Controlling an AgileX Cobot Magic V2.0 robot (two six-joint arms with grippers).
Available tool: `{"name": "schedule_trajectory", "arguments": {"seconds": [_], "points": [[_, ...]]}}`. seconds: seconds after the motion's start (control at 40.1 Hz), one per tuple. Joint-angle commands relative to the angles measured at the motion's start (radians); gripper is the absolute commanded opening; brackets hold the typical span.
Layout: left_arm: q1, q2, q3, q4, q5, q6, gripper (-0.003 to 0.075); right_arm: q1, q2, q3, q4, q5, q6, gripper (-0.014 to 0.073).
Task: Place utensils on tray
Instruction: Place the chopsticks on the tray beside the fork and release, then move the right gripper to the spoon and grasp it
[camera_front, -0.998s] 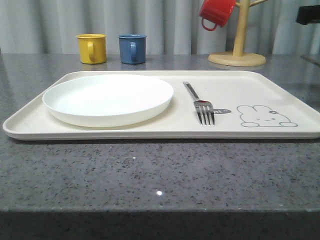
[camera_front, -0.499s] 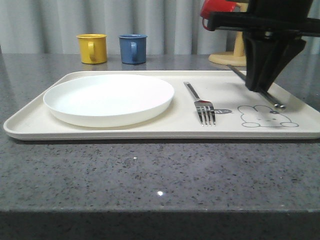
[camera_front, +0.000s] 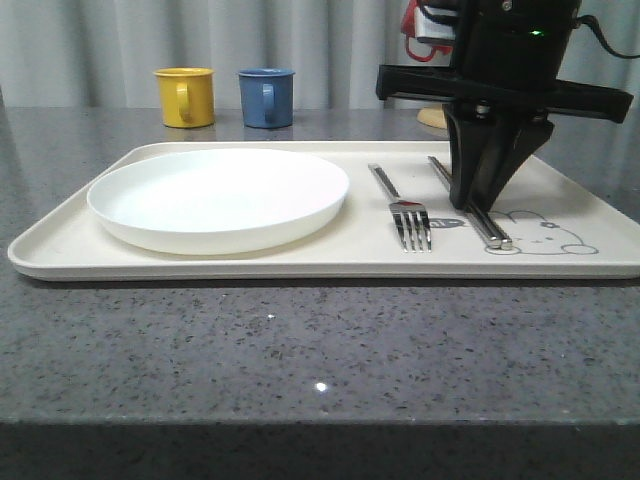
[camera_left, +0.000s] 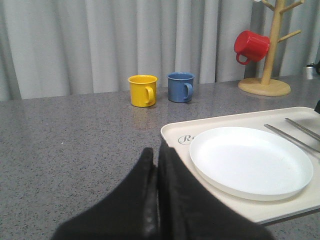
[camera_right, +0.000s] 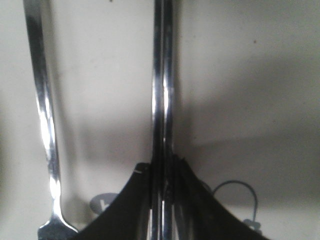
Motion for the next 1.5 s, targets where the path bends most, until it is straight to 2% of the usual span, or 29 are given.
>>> {"name": "schedule_trajectory", "arguments": {"seconds": [0.0,0.15,0.524,0.624,0.774,0.923,1.173,1.472], "points": [[0.001,0.013,-0.027,-0.005,-0.079,-0.009,-0.0018,-0.001,-0.046,-0.033,0.004,-0.029,-0.003,0.0037],[0.001,0.013,-0.027,-0.005,-0.079,-0.009,-0.0018,-0.001,-0.046,-0.033,0.004,-0.027,-0.003,0.009],[0.001,0.013,-0.027,-0.005,-0.079,-0.009,-0.0018,-0.001,-0.047,-0.036,0.001,0.004,-0.003,0.0379],[0.001,0.013,-0.027,-0.005,-0.079,-0.009,-0.0018,-0.002,-0.057,-0.05,-0.039,0.031,-0.003,0.0428],[0.001,0.013,-0.027,-0.005,-0.079,-0.009,-0.0018,-0.024,-0.075,-0.117,-0.141,0.134,-0.034,0.0426],[0.001,0.013,-0.027,-0.005,-0.079,-0.009,-0.0018,-0.11,-0.105,-0.154,-0.206,0.228,-0.118,0.0426],[0.001,0.013,-0.027,-0.005,-0.079,-0.009,-0.0018,-0.317,-0.13,-0.152,-0.206,0.226,-0.262,0.0426],[0.001,0.013,-0.027,-0.005,-0.079,-0.009,-0.0018,-0.533,-0.103,-0.135,-0.204,0.134,-0.371,0.0426]]}}
